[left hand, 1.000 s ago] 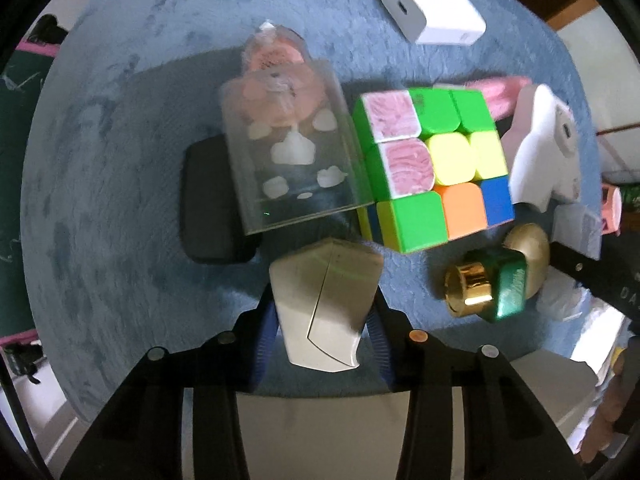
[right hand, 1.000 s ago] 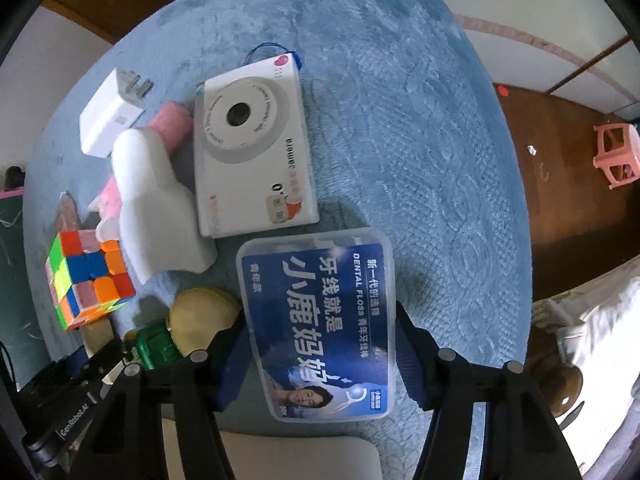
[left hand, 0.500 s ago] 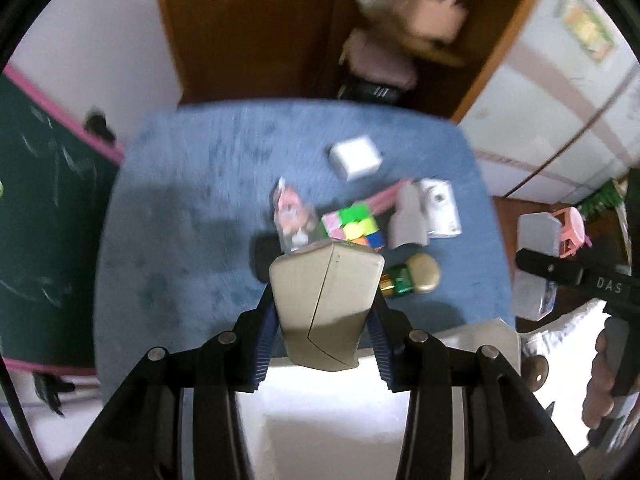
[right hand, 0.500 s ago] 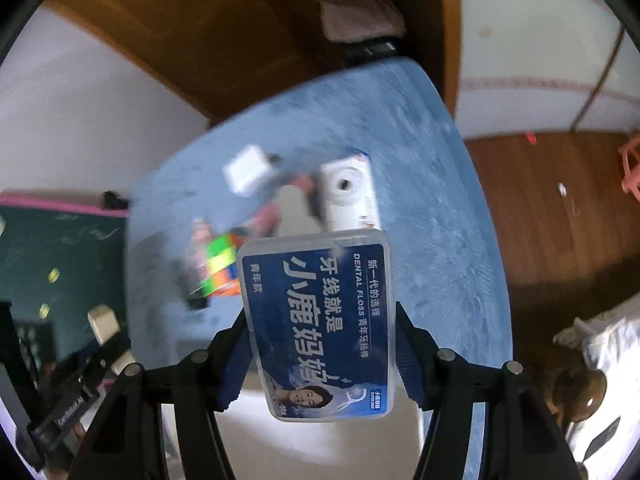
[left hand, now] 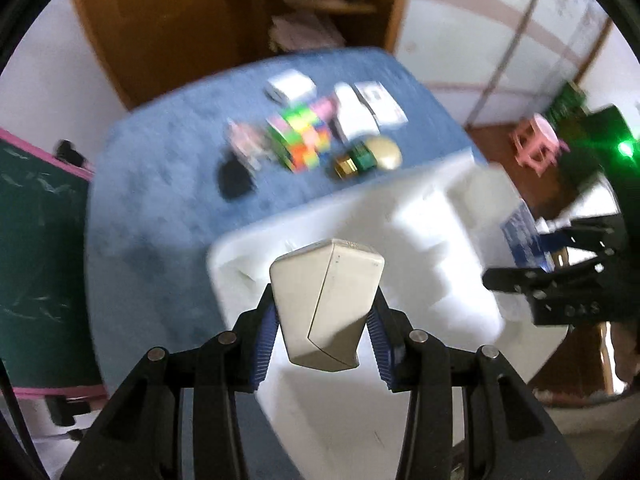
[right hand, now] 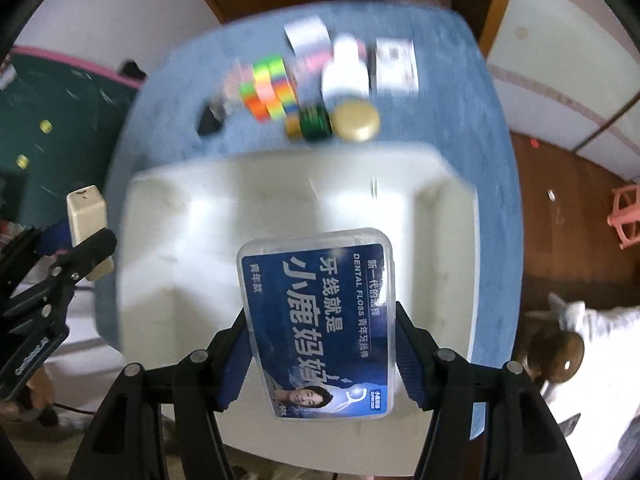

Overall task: Organize rigid objects
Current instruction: 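Carry the card and floss box into the white tray and release both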

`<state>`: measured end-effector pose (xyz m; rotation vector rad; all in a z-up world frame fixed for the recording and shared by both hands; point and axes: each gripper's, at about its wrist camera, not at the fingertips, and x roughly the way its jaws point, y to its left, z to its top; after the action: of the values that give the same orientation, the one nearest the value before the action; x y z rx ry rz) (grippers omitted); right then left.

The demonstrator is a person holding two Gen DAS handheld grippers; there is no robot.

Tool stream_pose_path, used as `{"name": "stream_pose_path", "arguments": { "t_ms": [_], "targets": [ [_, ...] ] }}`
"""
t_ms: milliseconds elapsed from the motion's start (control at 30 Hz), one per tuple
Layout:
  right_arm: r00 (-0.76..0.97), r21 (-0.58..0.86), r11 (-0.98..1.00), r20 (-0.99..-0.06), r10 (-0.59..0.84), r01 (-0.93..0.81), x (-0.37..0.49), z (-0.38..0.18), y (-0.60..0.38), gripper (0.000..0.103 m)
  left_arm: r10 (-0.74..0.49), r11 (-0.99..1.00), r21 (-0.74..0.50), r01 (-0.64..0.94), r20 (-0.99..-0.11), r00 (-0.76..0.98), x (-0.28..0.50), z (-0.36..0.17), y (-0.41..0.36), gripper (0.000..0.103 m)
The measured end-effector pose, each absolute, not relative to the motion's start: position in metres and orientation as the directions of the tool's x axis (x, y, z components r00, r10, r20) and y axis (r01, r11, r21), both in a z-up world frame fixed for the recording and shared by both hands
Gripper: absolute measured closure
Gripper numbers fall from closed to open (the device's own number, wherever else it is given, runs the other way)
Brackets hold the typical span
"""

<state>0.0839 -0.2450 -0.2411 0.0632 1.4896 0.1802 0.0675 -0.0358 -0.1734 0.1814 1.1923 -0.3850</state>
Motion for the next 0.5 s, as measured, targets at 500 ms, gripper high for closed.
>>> {"name": "stream_pose_path", "arguments": {
  "t_ms": [500],
  "targets": [
    [-0.009,0.079,0.997,-0.997,0.078,-0.029,0.069,-0.315,-0.243,0.039,-0.157,0.895,-0.078,0.44,-0.977,0.147,0.054,-0.258,-0.064,0.053]
  ]
}}
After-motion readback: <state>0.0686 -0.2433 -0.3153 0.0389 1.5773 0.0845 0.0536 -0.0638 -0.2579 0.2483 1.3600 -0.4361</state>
